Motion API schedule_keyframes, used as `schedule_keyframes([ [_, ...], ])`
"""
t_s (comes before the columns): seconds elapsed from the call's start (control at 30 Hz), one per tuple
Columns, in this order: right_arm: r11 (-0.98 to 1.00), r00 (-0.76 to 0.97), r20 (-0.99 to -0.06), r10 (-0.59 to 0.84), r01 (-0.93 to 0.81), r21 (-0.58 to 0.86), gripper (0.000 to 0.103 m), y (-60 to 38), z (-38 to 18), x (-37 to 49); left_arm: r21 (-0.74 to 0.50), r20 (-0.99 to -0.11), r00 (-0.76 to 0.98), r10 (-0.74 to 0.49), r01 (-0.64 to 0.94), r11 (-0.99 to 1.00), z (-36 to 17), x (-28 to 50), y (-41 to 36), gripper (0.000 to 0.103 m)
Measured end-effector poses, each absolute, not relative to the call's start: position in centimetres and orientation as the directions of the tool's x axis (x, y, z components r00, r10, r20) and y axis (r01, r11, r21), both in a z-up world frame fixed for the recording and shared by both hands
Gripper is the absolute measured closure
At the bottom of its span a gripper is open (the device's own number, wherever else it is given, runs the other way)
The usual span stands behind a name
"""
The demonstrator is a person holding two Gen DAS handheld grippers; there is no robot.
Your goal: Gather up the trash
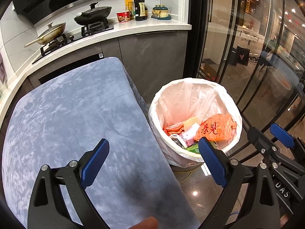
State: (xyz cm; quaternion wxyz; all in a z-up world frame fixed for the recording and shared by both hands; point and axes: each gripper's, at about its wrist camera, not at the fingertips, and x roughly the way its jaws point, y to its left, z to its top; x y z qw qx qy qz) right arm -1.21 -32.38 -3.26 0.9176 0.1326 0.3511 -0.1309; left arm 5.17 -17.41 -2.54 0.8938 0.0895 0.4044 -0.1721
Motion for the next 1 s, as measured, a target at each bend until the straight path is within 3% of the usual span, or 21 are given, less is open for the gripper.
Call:
schedule_keyframes([
  [0.27, 0.931, 0.711, -0.686, -0.152, 0.336, 0.141, 0.034, -32.5, -3.5, -1.5, 0.014, -0.766, 0.597, -0.239, 0.387, 0.922, -2.9, 5.2, -17.6, 0.013],
  [0.57, 0.932, 0.701, -0.696, -0.159, 0.34, 0.129, 0.02, -32.7, -3.8, -1.5, -0.001, -0.777, 0.584, -0.237, 0.375, 0.927, -3.4, 5.4, -17.4, 0.013],
  [0.87, 0.936, 0.691, -0.703, -0.17, 0.335, 0.103, 0.018, -32.6, -4.2, -1.3, -0.004, -0.782, 0.577, -0.234, 0.371, 0.929, -3.7, 5.6, -17.4, 0.013],
  [1.0, 0.936, 0.685, -0.709, -0.168, 0.337, 0.105, 0.011, -32.8, -4.5, -1.3, -0.008, -0.785, 0.573, -0.233, 0.367, 0.93, -3.9, 5.6, -17.4, 0.013],
])
